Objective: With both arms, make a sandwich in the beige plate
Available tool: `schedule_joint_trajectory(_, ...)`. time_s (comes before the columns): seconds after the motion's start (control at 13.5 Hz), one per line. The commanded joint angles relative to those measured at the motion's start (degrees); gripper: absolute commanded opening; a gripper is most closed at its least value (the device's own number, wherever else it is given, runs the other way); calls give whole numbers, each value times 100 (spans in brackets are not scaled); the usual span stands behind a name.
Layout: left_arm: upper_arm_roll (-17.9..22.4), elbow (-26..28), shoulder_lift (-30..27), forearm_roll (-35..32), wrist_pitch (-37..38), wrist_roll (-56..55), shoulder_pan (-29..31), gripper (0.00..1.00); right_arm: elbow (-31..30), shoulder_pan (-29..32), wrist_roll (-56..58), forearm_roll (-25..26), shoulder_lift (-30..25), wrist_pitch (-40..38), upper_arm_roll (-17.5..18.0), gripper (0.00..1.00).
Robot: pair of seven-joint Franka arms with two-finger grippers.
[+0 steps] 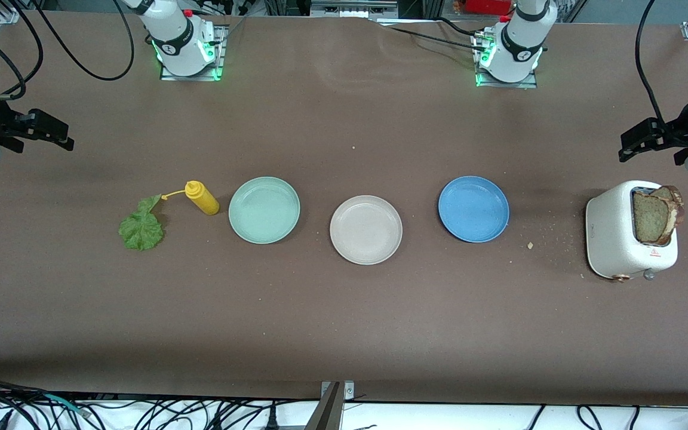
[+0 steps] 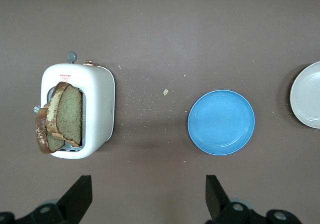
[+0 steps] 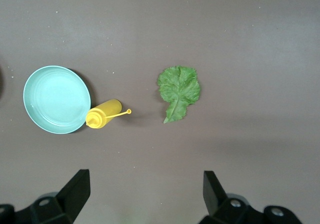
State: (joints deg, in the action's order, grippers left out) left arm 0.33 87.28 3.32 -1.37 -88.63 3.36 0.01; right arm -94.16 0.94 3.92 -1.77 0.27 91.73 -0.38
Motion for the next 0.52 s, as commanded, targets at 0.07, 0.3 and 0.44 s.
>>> schedule_joint_trajectory(0.07, 11, 61, -16, 32, -22, 33, 51, 100, 118, -50, -67, -25, 16, -102, -59, 100)
schedule_joint_trajectory(0.3, 11, 70, 28, 23, -31, 51, 156, 100, 118, -50, -67, -25, 16, -102, -59, 100)
schedule_joint_trajectory(0.44, 20, 79, 125, -73, -75, 59, 235, 100, 118, -42, -67, -25, 16, -102, -68, 100)
